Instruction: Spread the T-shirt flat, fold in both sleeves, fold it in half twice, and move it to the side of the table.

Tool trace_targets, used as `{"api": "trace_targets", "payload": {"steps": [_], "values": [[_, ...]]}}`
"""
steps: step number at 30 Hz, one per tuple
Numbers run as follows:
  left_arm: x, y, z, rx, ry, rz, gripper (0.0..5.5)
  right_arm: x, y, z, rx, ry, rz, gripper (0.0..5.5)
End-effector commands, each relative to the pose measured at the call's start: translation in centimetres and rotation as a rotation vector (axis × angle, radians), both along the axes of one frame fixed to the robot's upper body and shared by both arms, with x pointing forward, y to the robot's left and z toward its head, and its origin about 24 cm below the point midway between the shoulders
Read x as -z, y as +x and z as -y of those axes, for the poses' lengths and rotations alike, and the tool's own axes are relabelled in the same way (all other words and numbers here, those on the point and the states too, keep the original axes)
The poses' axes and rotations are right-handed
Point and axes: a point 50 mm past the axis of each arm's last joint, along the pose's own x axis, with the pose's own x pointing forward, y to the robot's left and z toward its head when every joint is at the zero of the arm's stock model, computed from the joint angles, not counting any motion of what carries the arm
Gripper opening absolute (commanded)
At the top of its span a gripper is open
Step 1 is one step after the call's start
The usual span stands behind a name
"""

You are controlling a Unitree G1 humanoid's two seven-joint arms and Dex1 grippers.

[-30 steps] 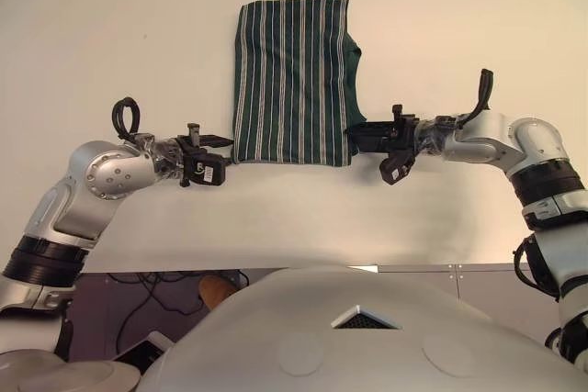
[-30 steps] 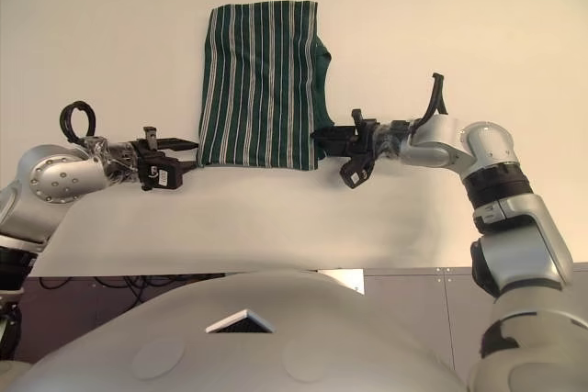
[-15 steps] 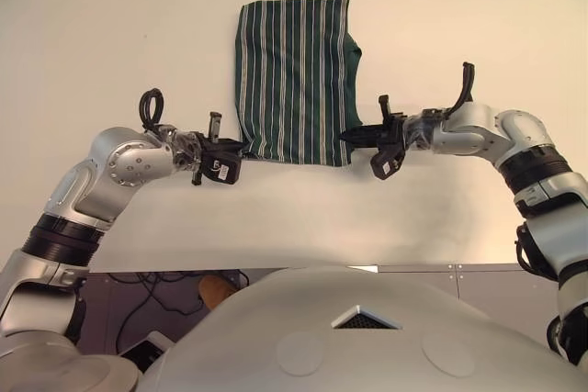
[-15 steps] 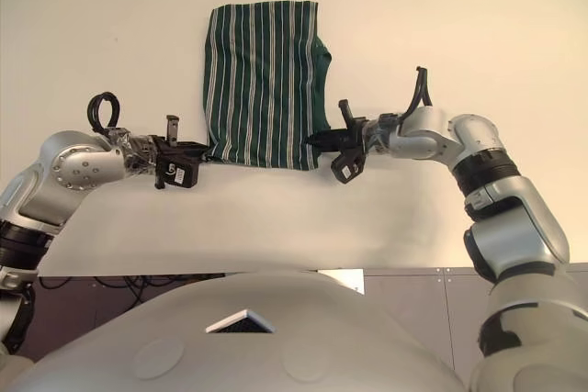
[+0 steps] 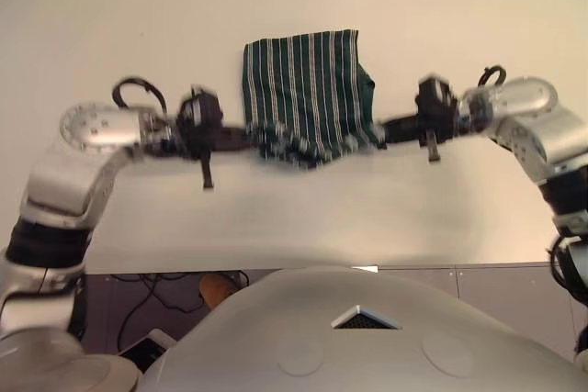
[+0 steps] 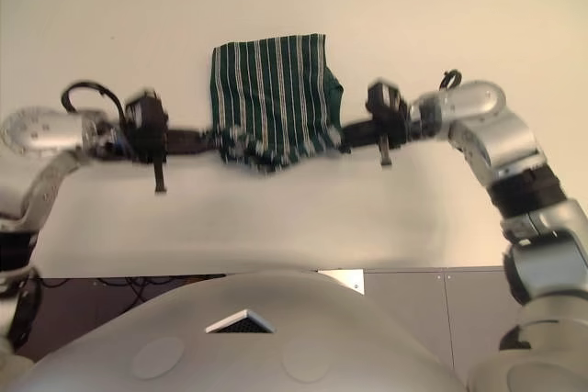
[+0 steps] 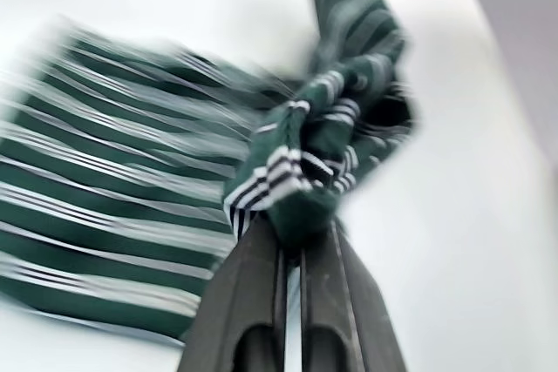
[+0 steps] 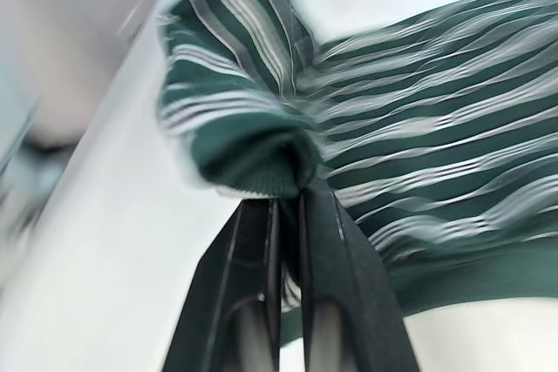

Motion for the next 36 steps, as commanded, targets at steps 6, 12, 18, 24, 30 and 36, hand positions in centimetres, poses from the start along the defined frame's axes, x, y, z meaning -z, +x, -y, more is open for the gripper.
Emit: {"api": "trace_targets", "payload": {"steps": [6, 12, 18, 24, 30, 36], "values": [[1.9, 8.1, -0.1, -0.388, -0.051, -0.098, 0.0, 0.9, 7.0, -2.0, 0.391, 0.004, -0.147, 0.05], [4.2, 9.4, 0.0, -0.497, 0.007, -0.165, 0.0, 3.3, 7.5, -2.8, 0.506, -0.095, -0.218, 0.05], [3.5, 10.5, -0.3, -0.65, -0.129, -0.105, 0.81, 2.8, 9.0, -1.5, 0.795, 0.004, -0.209, 1.11], [2.6, 10.5, -4.3, -0.958, -0.245, -0.017, 0.81, 0.7, 9.6, -2.1, 0.769, 0.17, -0.001, 0.97], [2.1, 8.6, -4.3, -0.975, -0.369, 0.031, 0.14, 3.2, 5.8, -10.2, 0.329, 0.285, -0.107, 0.22], [3.1, 7.6, -3.1, -0.977, -0.379, -0.001, 0.0, 8.1, 5.1, -11.6, 0.625, 0.046, -0.287, 0.02]]}}
